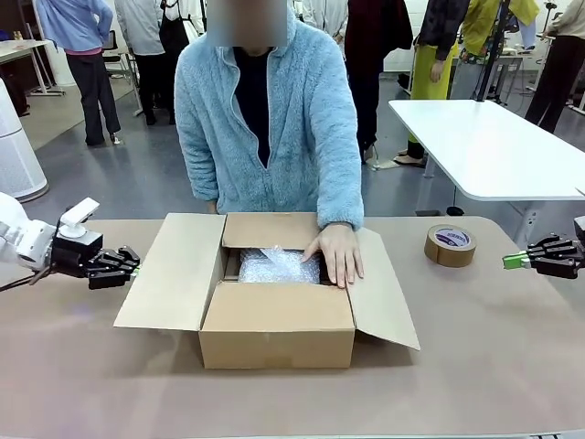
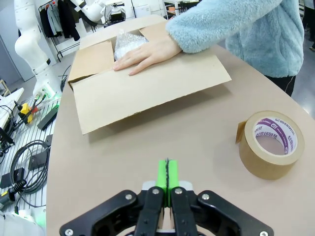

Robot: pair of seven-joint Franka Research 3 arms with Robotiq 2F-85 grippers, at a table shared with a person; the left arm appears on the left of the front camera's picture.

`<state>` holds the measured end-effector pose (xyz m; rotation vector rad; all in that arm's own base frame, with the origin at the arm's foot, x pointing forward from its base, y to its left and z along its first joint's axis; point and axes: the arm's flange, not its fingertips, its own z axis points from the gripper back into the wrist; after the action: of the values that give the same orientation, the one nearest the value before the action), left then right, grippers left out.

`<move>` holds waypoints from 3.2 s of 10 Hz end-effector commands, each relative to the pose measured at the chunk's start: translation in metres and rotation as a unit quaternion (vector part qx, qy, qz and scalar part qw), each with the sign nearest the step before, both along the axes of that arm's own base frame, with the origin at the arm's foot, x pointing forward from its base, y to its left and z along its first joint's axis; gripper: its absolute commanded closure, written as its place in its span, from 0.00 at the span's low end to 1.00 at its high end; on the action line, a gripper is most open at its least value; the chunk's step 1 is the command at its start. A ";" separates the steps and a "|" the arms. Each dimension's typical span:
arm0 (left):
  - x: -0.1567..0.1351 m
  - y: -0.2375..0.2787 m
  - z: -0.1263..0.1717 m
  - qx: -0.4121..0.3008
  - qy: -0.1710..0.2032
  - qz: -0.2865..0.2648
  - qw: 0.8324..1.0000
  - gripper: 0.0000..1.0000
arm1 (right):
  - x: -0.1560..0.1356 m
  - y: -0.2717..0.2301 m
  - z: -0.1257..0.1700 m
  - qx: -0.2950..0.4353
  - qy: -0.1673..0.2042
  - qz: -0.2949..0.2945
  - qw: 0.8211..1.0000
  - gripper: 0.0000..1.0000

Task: Wrap the clocks to prevent damage.
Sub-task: Push the right (or left) flap of the Package Box to close it.

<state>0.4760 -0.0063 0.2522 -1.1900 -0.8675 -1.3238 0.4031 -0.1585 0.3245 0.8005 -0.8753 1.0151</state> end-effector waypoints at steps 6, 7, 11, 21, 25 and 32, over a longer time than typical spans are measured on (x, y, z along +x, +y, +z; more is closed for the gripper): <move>0.011 -0.054 0.032 -0.128 -0.071 -0.022 0.989 0.99 | -0.001 0.000 -0.001 -0.001 0.002 0.003 1.000 0.99; 0.005 -0.067 0.037 -0.127 -0.079 -0.030 0.988 0.99 | -0.001 0.000 -0.001 -0.001 0.002 0.003 1.000 0.99; -0.001 -0.138 0.031 -0.091 -0.097 -0.064 0.989 0.99 | -0.001 0.000 -0.001 -0.001 0.002 0.003 1.000 0.99; 0.003 -0.163 0.029 -0.043 -0.198 0.011 0.979 0.99 | -0.001 0.000 -0.001 -0.001 0.002 0.003 1.000 0.99; 0.002 -0.147 0.032 -0.047 -0.168 0.002 0.985 0.99 | -0.001 0.000 -0.001 -0.001 0.002 0.003 1.000 0.99; 0.023 -0.151 0.050 -0.033 -0.139 0.002 0.990 0.99 | -0.001 0.000 -0.001 -0.001 0.002 0.003 1.000 0.99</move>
<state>0.4944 -0.1572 0.3036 -1.0644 -1.1503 -1.4915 0.4031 -0.1584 0.3244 0.8007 -0.8752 1.0153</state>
